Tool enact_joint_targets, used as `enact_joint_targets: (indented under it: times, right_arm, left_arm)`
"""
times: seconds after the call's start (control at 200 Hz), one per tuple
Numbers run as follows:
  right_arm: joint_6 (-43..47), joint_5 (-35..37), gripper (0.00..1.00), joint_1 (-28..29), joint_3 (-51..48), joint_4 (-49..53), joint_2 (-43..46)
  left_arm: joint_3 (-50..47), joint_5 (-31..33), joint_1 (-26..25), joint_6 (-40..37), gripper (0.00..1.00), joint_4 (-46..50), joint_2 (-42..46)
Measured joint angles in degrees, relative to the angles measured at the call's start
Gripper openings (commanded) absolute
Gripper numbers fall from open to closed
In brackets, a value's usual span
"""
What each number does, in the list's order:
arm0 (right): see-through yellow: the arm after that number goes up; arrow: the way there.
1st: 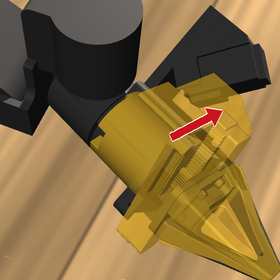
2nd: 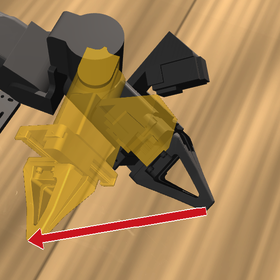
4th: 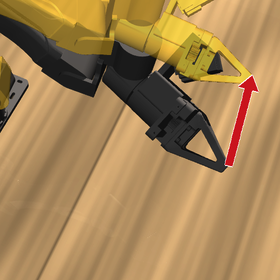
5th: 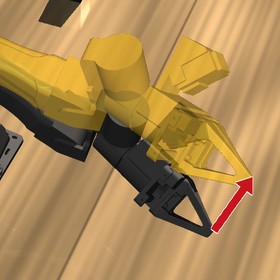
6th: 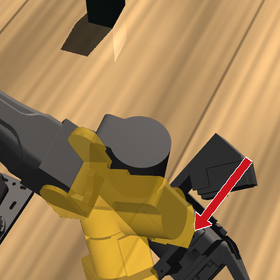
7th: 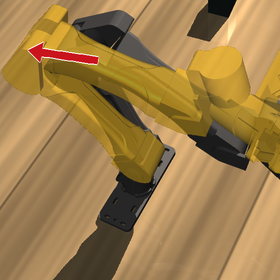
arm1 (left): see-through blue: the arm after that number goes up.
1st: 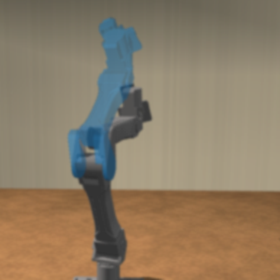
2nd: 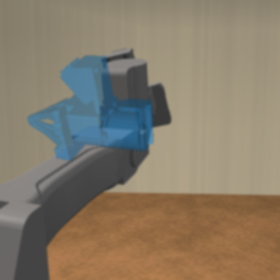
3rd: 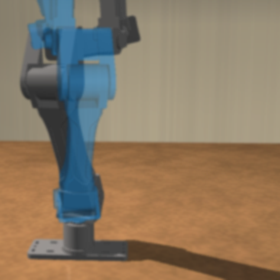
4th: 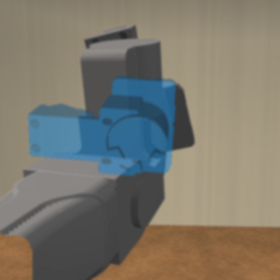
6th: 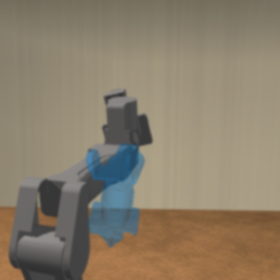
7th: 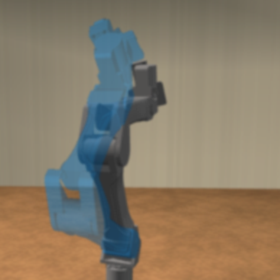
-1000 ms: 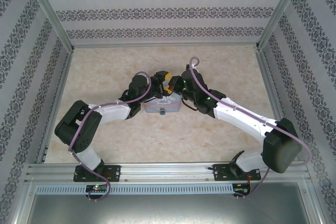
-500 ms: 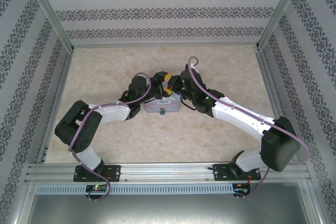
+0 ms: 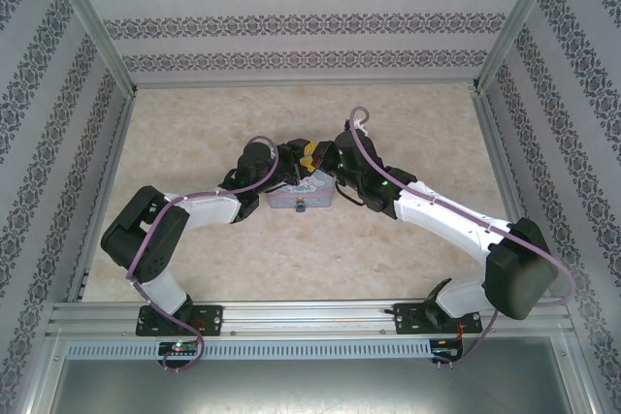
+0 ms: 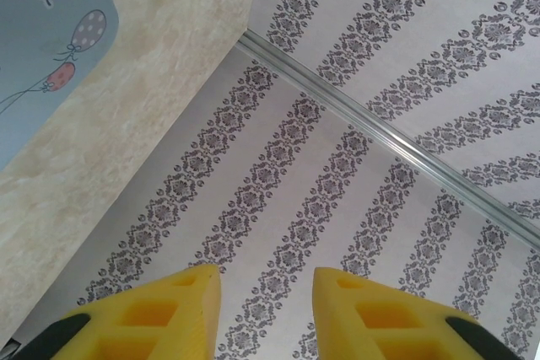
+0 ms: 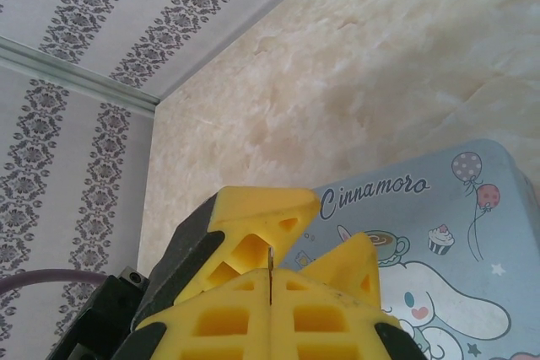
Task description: Unlock a padlock with a key
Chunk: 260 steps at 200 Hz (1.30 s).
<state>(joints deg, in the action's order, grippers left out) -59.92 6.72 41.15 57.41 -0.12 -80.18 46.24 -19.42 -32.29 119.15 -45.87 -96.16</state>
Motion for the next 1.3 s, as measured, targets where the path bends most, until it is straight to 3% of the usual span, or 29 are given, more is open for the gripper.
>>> enact_joint_targets:
  times: [0.535,0.789,0.839,0.894,0.959,1.164,1.299]
  right_arm:
    - [-0.2,0.2,0.0,0.0,-1.5,-0.5,0.7]
    - [-0.4,0.2,0.0,-0.3,-1.9,-0.6,0.9]
    - [-0.4,0.2,0.13,-0.5,-2.3,-0.6,1.3]
    - [-0.8,0.3,0.37,-0.7,-3.3,-0.9,2.0]
    - [-1.0,0.5,0.5,-1.1,-4.9,-0.8,3.4]
    - [-1.4,0.3,0.57,-4.2,-12.5,-0.5,11.8]
    - [-0.5,-3.1,0.59,-7.6,-16.4,-0.4,16.4]
  left_arm:
    - [0.0,0.2,0.0,-0.9,0.14,1.8,1.1]
    - [0.0,0.5,0.0,-2.1,0.0,2.3,1.1]
    - [0.0,0.5,0.0,-2.4,0.0,2.6,1.2]
    - [0.0,0.4,0.0,-3.4,0.0,2.9,1.3]
    - [0.0,0.6,-0.2,-5.0,0.0,3.7,1.7]
    - [0.9,0.1,0.5,-15.2,0.0,7.9,4.0]
    - [5.0,-1.5,1.7,-29.6,0.0,14.6,5.8]
